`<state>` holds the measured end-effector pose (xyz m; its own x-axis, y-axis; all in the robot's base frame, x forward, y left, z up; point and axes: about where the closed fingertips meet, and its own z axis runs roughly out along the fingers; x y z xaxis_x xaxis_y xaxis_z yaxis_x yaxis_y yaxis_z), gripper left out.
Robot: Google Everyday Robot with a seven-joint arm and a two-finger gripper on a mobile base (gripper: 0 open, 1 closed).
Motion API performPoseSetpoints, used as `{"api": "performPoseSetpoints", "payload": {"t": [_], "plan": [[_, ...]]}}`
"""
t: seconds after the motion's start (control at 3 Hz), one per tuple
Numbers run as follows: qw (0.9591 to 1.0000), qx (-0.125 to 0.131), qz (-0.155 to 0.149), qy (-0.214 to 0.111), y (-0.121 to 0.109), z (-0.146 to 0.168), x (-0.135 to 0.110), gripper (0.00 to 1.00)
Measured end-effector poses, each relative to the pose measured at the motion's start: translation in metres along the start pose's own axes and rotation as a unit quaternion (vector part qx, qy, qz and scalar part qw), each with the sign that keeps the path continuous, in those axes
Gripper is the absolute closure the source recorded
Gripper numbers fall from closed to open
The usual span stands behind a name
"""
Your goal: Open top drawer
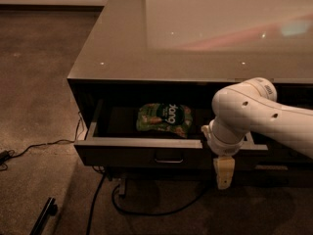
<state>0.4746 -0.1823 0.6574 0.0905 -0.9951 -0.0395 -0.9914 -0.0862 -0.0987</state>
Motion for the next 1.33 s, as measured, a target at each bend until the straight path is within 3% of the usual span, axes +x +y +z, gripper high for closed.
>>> {"api": "performPoseSetpoints", "payload": {"t": [0.67, 1.33], "plan": [[0.9995, -0.026, 0.012, 0.016, 0.018, 0.026, 0.007, 0.42], [0.997, -0.05, 0.032, 0.049, 0.044, 0.022, 0.019, 0.88]]}}
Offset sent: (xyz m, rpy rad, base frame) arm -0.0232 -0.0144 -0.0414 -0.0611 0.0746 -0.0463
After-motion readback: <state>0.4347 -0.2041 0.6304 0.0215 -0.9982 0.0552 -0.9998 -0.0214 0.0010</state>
